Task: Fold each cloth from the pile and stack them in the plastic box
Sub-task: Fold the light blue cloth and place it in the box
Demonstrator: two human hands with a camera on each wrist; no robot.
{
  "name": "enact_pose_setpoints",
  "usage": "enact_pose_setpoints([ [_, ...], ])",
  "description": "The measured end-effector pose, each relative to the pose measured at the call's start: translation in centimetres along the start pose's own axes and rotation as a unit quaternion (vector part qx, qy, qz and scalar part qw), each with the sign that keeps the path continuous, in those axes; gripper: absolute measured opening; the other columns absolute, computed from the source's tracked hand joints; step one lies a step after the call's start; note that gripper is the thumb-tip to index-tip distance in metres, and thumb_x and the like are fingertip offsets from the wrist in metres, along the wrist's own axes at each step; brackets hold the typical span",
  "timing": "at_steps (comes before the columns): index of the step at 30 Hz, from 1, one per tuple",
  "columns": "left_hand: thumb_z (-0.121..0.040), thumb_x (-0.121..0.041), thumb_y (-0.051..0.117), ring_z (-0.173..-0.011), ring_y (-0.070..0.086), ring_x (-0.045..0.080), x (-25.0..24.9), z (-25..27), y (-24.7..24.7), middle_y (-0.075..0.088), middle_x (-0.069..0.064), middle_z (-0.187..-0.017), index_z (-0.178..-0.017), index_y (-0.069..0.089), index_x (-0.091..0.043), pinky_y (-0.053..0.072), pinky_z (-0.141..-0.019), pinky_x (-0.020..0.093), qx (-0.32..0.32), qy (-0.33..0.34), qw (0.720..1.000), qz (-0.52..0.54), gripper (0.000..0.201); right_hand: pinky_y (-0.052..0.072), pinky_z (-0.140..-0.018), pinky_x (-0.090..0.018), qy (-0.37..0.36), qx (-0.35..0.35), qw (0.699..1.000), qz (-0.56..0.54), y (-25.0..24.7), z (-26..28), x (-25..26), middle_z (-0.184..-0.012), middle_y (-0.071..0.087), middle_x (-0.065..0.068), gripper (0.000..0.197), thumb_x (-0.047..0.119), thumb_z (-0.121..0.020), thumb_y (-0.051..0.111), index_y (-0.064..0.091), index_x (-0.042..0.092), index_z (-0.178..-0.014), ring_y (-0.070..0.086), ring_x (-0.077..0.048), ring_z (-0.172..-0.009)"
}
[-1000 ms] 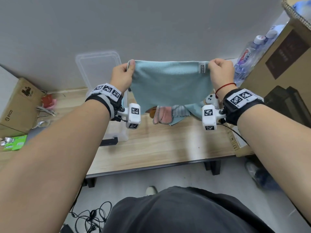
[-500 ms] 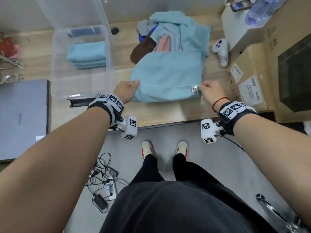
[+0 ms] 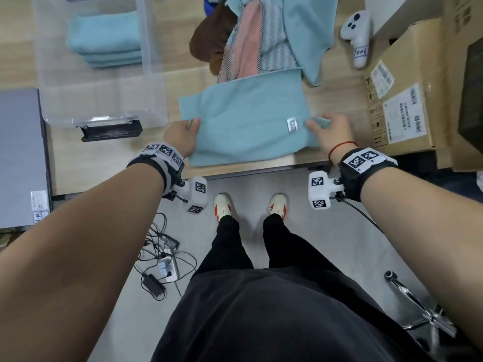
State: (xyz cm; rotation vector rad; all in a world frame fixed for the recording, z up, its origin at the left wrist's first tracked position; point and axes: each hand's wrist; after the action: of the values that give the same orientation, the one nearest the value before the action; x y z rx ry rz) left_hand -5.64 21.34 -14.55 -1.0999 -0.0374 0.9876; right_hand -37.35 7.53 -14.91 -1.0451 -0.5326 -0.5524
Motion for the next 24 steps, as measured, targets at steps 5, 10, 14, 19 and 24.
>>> enact_pose_setpoints([
  [5,-0.103,-0.042,0.030,-0.090,0.058,0.037,-0.2,-1.0,-0.6,0.061,0.025,-0.093,-0.082,0.050,-0.003,0.042,-0.077,0.039,-0.063,-0.008,0.993,0.095,0.048,0.043,-0.073,-0.024,-0.020,-0.016,0.998,-0.061,-0.2,-2.0,2.1,-0.086,0.062,0.002,0.003,0.029,-0.089,0.065,0.065,0.025,-0.090,0.055,-0.015,-0.084],
  [10,-0.104,-0.032,0.028,-0.089,0.055,0.035,-0.1,-1.8,-0.2,0.059,0.020,-0.096,-0.088,0.045,-0.009,0.035,-0.073,0.034,-0.093,-0.017,0.988,0.118,0.034,0.050,-0.085,-0.037,-0.037,-0.016,0.998,-0.049,0.9,-4.5,3.1,-0.091,0.065,-0.002,0.023,0.027,-0.091,0.058,0.068,0.014,-0.107,0.058,-0.017,-0.085],
  [14,-0.105,-0.029,0.026,-0.080,0.048,0.025,-0.1,-2.9,-0.1,0.054,0.013,-0.090,-0.091,0.045,-0.010,0.031,-0.069,0.030,-0.102,-0.024,0.986,0.126,0.030,0.045,-0.077,-0.024,-0.053,-0.002,0.998,-0.030,1.6,-6.7,4.0,-0.094,0.062,-0.002,0.025,0.021,-0.096,0.055,0.066,0.007,-0.114,0.055,-0.014,-0.088],
  [19,-0.105,-0.030,0.026,-0.083,0.049,0.026,0.1,-4.9,-0.3,0.053,0.011,-0.091,-0.091,0.047,-0.008,0.033,-0.072,0.030,-0.107,-0.058,0.985,0.121,0.033,0.037,-0.062,-0.022,-0.059,0.007,0.998,0.032,2.1,-9.2,5.3,-0.089,0.058,-0.003,0.023,0.024,-0.097,0.054,0.066,0.008,-0.109,0.051,-0.016,-0.081],
  [24,-0.103,-0.027,0.028,-0.098,0.055,0.032,0.2,-7.0,-0.5,0.059,0.017,-0.108,-0.105,0.053,-0.004,0.040,-0.082,0.035,-0.110,-0.100,0.981,0.125,0.034,0.039,-0.070,-0.031,-0.047,0.008,0.993,0.112,2.9,-12.0,6.0,-0.084,0.057,-0.008,0.027,0.027,-0.096,0.050,0.063,0.004,-0.100,0.052,-0.022,-0.079],
])
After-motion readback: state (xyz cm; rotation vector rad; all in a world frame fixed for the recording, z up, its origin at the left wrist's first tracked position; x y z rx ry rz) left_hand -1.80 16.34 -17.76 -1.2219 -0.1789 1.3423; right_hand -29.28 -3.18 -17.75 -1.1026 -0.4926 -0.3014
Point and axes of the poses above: each hand's wrist, its own z-axis away from the middle knuckle, its own y-axis out of the palm, x = y × z
